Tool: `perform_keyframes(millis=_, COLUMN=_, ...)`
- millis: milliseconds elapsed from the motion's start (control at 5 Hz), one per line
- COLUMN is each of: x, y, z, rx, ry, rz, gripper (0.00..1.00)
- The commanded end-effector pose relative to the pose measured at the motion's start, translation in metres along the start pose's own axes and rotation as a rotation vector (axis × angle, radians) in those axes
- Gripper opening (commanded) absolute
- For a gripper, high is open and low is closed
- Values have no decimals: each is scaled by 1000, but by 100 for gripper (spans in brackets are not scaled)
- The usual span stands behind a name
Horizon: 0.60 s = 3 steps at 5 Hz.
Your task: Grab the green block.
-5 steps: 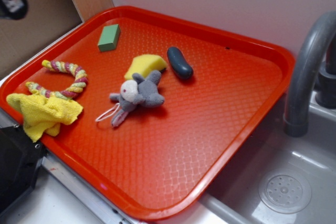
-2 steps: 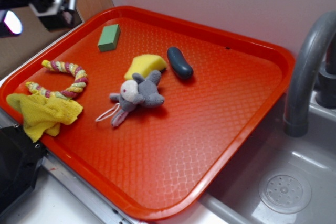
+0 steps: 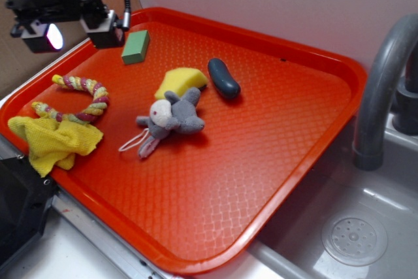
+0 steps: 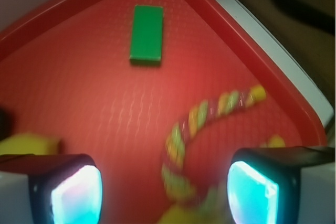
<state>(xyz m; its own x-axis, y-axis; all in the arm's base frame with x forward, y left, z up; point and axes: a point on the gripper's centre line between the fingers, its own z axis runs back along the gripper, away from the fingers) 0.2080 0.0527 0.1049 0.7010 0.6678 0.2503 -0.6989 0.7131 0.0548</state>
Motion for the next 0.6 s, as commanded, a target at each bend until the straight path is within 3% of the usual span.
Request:
perform_keyframes(millis=0, x=62, y=4, z=-35, rx=-7, ry=-18, rz=24, gripper=100)
perform_keyframes(millis=200, x=90, y=1, z=-63, rx=-24, ry=-1, rz=-1, gripper=100)
perform_keyframes(millis=400, x=105, y=-6, z=-84, rx=-54, ry=52, rz=-24, gripper=100)
